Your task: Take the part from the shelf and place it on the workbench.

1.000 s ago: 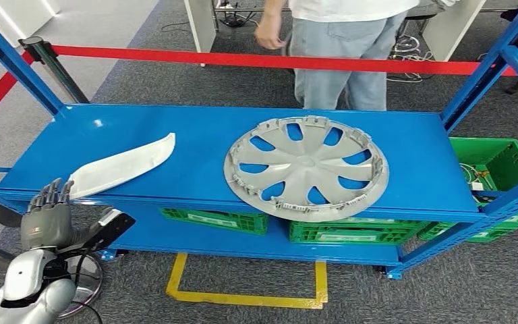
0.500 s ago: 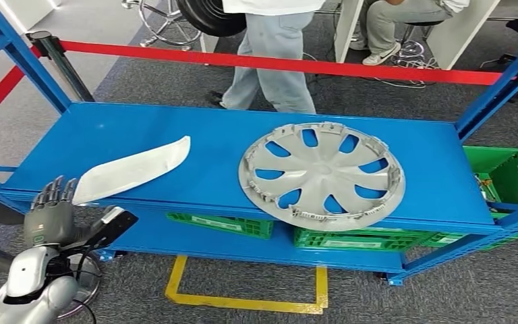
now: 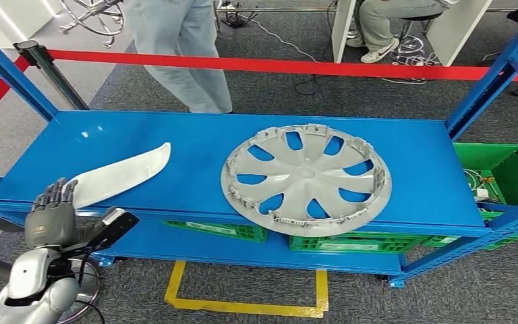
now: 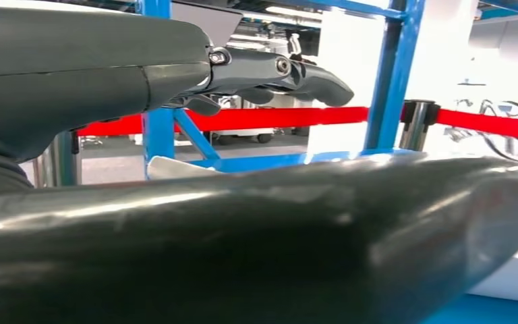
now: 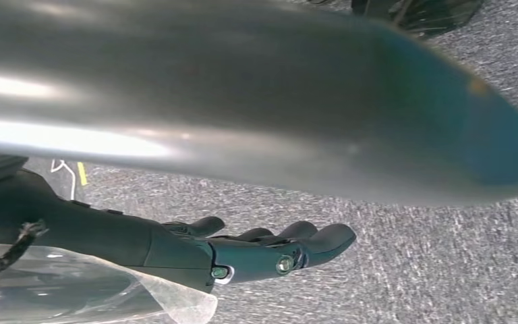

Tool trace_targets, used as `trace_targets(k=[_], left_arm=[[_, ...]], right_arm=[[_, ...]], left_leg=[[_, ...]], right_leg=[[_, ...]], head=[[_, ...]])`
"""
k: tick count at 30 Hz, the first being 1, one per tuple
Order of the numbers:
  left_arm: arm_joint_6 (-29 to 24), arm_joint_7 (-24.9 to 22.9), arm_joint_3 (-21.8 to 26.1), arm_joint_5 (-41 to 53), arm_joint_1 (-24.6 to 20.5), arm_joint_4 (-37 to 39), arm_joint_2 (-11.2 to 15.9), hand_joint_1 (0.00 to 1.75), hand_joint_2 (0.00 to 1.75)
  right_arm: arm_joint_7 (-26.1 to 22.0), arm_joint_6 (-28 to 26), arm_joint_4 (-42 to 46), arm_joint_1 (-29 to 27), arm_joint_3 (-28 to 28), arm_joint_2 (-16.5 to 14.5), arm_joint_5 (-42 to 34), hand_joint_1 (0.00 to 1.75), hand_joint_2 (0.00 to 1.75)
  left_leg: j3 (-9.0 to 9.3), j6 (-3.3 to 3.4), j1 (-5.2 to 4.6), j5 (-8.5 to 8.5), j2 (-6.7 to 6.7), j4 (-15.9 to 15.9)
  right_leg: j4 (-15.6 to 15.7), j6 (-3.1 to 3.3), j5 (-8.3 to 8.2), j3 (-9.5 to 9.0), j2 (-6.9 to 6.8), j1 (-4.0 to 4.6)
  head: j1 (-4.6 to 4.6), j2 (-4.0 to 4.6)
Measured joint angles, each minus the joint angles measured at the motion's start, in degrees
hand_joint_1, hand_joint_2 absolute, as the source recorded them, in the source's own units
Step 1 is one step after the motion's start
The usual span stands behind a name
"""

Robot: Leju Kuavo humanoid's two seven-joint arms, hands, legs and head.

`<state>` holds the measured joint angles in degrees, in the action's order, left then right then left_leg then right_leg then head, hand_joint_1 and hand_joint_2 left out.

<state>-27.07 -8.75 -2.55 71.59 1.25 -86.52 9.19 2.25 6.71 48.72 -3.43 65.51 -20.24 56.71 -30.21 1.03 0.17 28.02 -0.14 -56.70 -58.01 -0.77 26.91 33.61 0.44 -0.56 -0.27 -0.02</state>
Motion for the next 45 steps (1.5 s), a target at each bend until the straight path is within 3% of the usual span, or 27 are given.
trace_targets(k=[4,9,11,25,45], left_arm=[[-0.3,0.4,0.0,-0.4,0.0,-0.1,0.0,0.00,0.00],[-0.4,0.8,0.0,-0.6,0.1,-0.3,0.0,0.00,0.00],[-0.4,0.9,0.0,-0.6,0.1,-0.3,0.0,0.00,0.00],[0.5,1.1,0.0,-0.4,-0.8,-0.3,0.6,0.00,0.00],[5.2,-1.5,-1.2,3.6,-12.1,10.5,4.4,0.00,0.00]], right_arm=[[0.0,0.0,0.0,0.1,0.0,0.0,0.1,0.00,0.00],[-0.1,0.0,0.0,0.1,0.0,0.0,0.2,0.00,0.00],[-0.1,0.0,0.0,0.1,0.0,0.0,0.3,0.00,0.00],[-0.2,0.2,0.0,0.1,0.0,0.0,0.7,0.00,0.00],[-1.3,0.6,-0.1,0.5,1.4,0.4,2.9,0.00,0.00]], left_leg=[[0.15,-0.25,0.05,-0.10,0.00,0.4],[0.15,-1.69,0.29,-0.12,0.00,0.5],[0.15,-1.86,0.31,-0.08,0.00,0.5],[0.17,-1.82,0.01,-0.01,0.00,0.3],[0.21,-1.83,0.01,-0.02,0.00,0.3]], right_leg=[[0.0,0.28,0.17,-0.02,-0.04,0.15],[-0.1,0.55,0.16,-0.03,-0.07,0.36],[-0.1,0.57,0.16,-0.07,-0.07,0.37],[-0.1,0.48,0.10,-0.21,-0.13,0.06],[-0.1,0.42,0.06,-0.24,-0.12,0.05]], head=[[-0.01,0.00],[-0.04,0.00],[-0.04,0.00],[-0.05,0.00],[-0.06,0.00]])
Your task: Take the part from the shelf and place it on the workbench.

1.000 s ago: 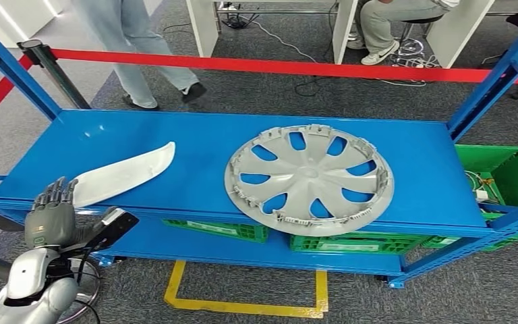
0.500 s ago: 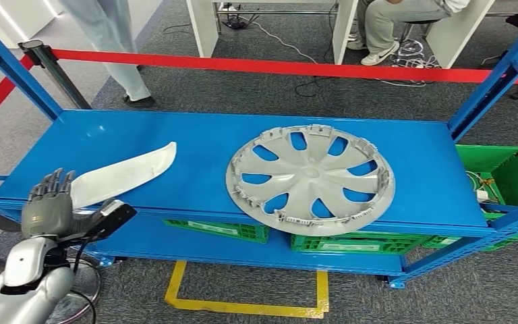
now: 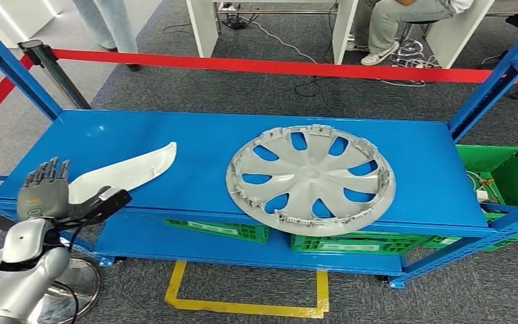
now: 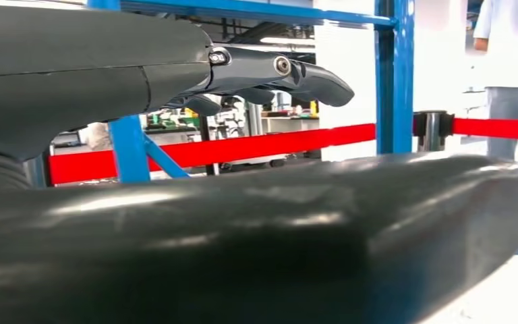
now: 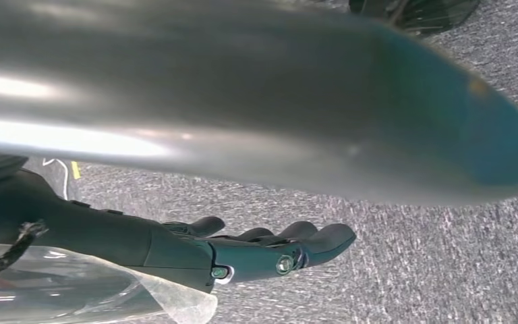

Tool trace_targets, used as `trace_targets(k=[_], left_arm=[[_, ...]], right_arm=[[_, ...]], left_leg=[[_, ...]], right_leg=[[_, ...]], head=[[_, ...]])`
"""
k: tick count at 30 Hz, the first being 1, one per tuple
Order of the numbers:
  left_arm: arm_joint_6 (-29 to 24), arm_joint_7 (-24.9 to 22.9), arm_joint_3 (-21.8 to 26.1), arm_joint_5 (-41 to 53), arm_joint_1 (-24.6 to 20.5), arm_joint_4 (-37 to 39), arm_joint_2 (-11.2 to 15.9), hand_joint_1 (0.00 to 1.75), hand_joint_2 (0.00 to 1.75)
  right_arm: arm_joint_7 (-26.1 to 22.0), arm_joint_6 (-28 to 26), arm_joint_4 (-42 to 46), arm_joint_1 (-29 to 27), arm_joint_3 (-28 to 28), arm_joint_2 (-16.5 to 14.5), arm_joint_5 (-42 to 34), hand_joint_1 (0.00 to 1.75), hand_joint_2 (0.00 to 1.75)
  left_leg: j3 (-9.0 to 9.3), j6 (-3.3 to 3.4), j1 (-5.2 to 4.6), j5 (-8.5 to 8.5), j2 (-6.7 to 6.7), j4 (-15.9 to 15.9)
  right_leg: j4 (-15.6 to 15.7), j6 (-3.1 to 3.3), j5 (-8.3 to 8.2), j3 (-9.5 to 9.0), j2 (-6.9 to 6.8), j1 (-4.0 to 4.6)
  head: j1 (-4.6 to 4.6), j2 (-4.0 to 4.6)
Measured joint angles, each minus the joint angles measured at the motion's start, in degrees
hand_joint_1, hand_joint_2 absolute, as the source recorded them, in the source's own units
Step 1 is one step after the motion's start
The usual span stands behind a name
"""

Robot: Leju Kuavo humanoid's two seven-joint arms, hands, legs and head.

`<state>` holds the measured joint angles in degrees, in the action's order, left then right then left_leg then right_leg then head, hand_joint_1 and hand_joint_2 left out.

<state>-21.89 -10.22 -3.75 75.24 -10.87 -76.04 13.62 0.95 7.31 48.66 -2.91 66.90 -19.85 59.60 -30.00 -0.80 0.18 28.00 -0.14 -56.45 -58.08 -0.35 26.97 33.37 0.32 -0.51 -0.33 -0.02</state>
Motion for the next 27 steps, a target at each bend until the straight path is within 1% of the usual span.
trace_targets(k=[4,11,22,27], left_arm=[[-0.3,0.0,-0.8,-0.1,-1.6,2.6,-0.1,0.00,0.00],[-0.9,0.1,-2.7,0.2,-2.1,4.3,-0.6,0.00,0.00],[-3.4,0.2,-4.2,1.0,-2.5,4.3,-1.4,0.00,0.00],[-5.7,0.7,-4.3,1.5,-2.4,1.9,-1.6,0.00,0.00]], right_arm=[[-0.1,0.1,0.0,0.2,0.1,0.1,0.2,0.00,0.00],[-0.4,0.3,0.0,0.6,0.7,0.1,0.8,0.00,0.00],[-0.7,0.5,0.0,0.7,1.1,0.1,1.4,0.00,0.00],[-1.1,0.5,0.0,0.7,1.2,0.1,1.8,0.00,0.00]], left_leg=[[0.01,0.00,-0.01,0.00,0.01,0.0],[0.01,0.00,-0.01,0.00,0.01,0.0],[0.02,0.00,-0.01,0.00,0.01,0.0],[0.01,0.00,-0.01,0.00,0.00,0.0]], right_leg=[[0.0,-0.01,-0.01,0.00,0.02,-0.01],[0.0,-0.01,0.00,0.01,0.03,-0.01],[0.0,-0.01,-0.01,0.00,0.02,-0.01],[0.0,-0.01,-0.01,-0.01,0.01,-0.01]], head=[[0.01,0.00],[0.01,0.00],[0.01,0.00],[0.01,0.00]])
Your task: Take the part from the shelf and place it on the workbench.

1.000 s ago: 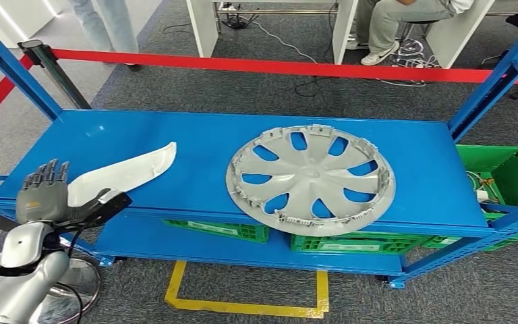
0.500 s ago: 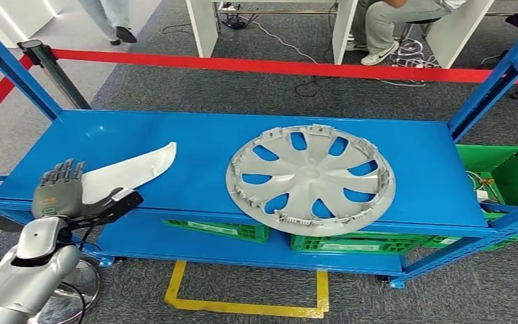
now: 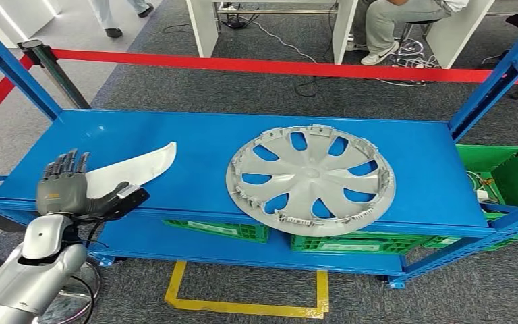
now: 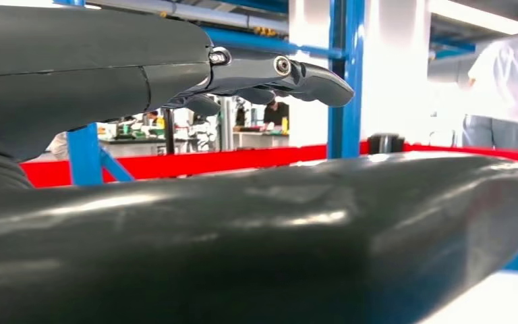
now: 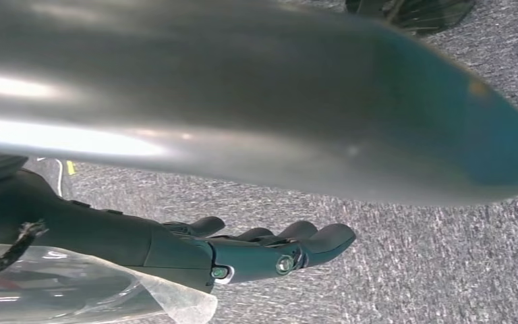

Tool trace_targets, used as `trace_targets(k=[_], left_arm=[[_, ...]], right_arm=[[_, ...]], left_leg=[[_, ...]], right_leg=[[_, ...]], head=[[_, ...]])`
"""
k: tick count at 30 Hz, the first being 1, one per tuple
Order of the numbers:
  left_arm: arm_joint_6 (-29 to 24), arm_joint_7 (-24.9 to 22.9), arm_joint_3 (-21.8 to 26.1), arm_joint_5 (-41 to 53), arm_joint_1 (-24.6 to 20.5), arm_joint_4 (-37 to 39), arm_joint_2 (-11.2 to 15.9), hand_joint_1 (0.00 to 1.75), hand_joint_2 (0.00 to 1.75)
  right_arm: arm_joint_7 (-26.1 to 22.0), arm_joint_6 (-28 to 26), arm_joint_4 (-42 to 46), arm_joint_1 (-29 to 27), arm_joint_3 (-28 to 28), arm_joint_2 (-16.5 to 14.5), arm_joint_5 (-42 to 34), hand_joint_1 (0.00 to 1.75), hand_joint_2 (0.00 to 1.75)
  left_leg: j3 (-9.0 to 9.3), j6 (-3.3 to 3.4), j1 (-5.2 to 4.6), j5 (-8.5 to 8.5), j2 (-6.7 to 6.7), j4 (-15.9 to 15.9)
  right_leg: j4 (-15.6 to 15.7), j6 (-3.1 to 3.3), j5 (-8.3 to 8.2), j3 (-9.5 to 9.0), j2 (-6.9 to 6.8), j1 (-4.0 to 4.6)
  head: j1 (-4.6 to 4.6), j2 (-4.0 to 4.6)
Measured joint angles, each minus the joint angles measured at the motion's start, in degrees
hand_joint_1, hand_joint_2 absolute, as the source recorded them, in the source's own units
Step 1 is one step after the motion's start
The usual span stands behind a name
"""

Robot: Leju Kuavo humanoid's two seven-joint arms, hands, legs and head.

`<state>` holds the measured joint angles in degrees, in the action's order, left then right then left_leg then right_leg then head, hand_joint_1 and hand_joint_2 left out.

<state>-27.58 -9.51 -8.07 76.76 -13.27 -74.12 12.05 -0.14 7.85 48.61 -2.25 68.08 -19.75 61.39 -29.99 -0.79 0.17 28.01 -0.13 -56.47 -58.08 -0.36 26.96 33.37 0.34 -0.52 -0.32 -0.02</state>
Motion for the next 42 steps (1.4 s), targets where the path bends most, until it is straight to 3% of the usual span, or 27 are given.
trace_targets(k=[5,9,42], left_arm=[[-0.1,0.4,0.0,0.2,0.3,-3.5,0.0,0.00,0.00],[0.2,0.8,-0.4,0.4,0.7,-4.1,-0.2,0.00,1.75],[-0.7,0.8,-2.6,-0.4,3.1,-1.4,-1.6,0.00,1.75]], right_arm=[[0.0,0.3,0.0,0.0,0.6,0.0,0.1,0.00,0.00],[0.0,0.9,0.1,0.0,0.9,0.0,0.5,0.00,0.00],[-1.1,0.9,-0.1,0.2,1.3,0.0,1.6,0.00,0.00]], left_leg=[[0.00,0.00,0.00,0.00,0.00,0.0],[0.00,0.00,0.00,0.00,0.00,0.0],[-0.01,0.00,0.00,0.00,0.00,0.0]], right_leg=[[0.0,0.00,0.00,0.00,0.00,-0.01],[0.0,0.00,0.00,0.00,0.00,-0.01],[0.0,0.00,0.00,-0.02,-0.01,-0.01]], head=[[0.00,0.00],[0.00,0.00],[0.00,0.00]])
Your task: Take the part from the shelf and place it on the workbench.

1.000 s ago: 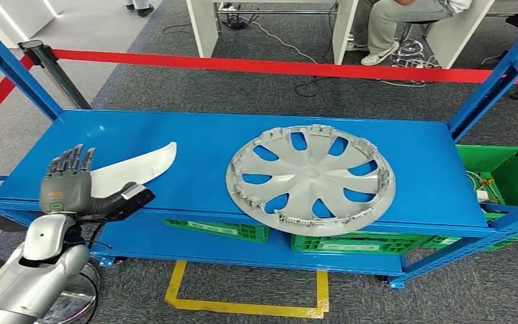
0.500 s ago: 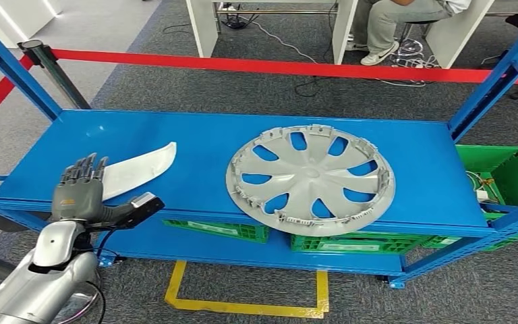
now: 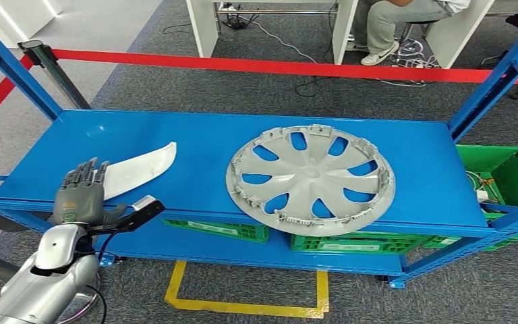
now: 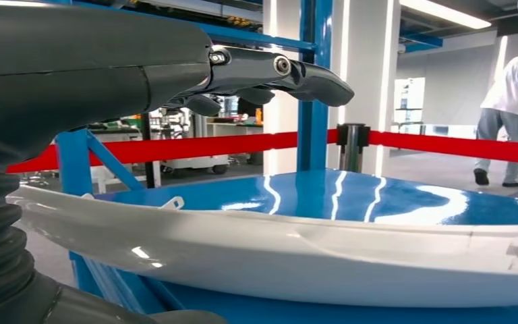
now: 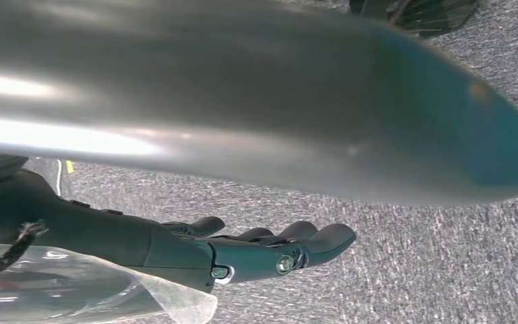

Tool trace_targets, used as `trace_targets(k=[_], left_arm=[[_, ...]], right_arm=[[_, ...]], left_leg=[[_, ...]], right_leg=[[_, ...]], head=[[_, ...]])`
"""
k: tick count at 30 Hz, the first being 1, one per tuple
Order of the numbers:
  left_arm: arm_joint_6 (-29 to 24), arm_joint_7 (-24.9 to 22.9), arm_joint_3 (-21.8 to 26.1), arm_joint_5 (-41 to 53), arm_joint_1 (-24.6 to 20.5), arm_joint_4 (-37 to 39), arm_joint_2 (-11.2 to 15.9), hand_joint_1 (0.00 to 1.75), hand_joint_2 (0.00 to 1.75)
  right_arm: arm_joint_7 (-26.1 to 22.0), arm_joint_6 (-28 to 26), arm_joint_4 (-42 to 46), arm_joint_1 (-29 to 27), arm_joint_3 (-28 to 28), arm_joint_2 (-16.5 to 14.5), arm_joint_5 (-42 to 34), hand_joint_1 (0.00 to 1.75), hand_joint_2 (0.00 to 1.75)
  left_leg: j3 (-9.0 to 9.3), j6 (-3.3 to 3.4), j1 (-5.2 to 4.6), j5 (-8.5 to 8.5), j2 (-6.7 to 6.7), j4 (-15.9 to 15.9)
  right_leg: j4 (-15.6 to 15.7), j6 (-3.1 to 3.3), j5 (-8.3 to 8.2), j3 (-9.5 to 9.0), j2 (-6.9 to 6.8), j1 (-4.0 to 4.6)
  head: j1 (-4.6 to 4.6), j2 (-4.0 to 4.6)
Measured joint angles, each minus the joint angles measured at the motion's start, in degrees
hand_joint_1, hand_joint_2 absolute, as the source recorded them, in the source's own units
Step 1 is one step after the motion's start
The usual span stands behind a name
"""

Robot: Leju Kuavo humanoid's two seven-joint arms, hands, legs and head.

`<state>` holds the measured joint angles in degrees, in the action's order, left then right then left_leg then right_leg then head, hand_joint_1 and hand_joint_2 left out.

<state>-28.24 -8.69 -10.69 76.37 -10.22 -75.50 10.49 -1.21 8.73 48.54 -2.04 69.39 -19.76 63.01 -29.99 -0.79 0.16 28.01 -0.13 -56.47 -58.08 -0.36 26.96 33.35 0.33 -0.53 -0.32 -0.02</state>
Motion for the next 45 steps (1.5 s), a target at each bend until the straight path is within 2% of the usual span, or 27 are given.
trace_targets(k=[27,29,31,35,40,45], left_arm=[[0.8,-2.0,2.9,0.9,-1.6,5.6,1.4,0.03,1.75],[0.8,-2.1,3.1,1.1,-1.7,5.9,1.4,0.13,1.75],[0.8,-2.1,3.2,1.3,-1.8,6.2,1.4,0.31,1.75],[0.8,-2.2,3.3,1.6,-1.8,6.7,1.4,0.90,1.75],[1.0,-2.5,3.4,2.5,-2.0,7.2,1.5,1.40,1.75],[1.0,-2.5,3.4,3.1,-2.2,7.4,1.7,1.57,1.75]], right_arm=[[0.0,0.5,0.3,0.0,1.1,0.0,0.7,0.00,0.00],[0.0,0.5,0.3,0.0,1.1,0.0,0.8,0.00,0.00],[-0.1,0.5,0.3,0.0,1.2,0.0,0.9,0.00,0.00],[-0.3,0.5,0.3,0.0,1.4,0.0,0.9,0.00,0.00],[-0.5,0.5,0.3,0.1,1.5,0.0,1.0,0.00,0.00],[-0.5,0.5,0.3,0.1,1.5,0.0,1.0,0.00,0.00]], left_leg=[[0.01,0.00,0.00,0.00,0.00,0.0],[0.01,0.00,0.00,0.00,0.00,0.0],[0.01,0.00,0.00,0.00,0.00,0.0],[0.01,0.00,0.00,0.00,0.00,0.0],[0.01,0.00,0.00,0.00,0.00,0.0],[0.01,0.00,0.00,0.00,0.00,0.0]], right_leg=[[0.0,0.00,0.00,-0.01,0.00,0.00],[0.0,0.00,0.00,-0.01,0.00,0.00],[0.0,0.00,0.00,-0.01,0.00,0.00],[0.0,0.00,0.00,0.00,0.00,0.00],[0.0,0.00,0.00,0.00,0.00,0.00],[0.0,0.00,0.00,0.00,0.00,0.00]], head=[[0.00,0.00],[0.00,0.00],[0.01,0.00],[-0.01,0.00],[-0.01,0.00],[-0.01,0.00]])
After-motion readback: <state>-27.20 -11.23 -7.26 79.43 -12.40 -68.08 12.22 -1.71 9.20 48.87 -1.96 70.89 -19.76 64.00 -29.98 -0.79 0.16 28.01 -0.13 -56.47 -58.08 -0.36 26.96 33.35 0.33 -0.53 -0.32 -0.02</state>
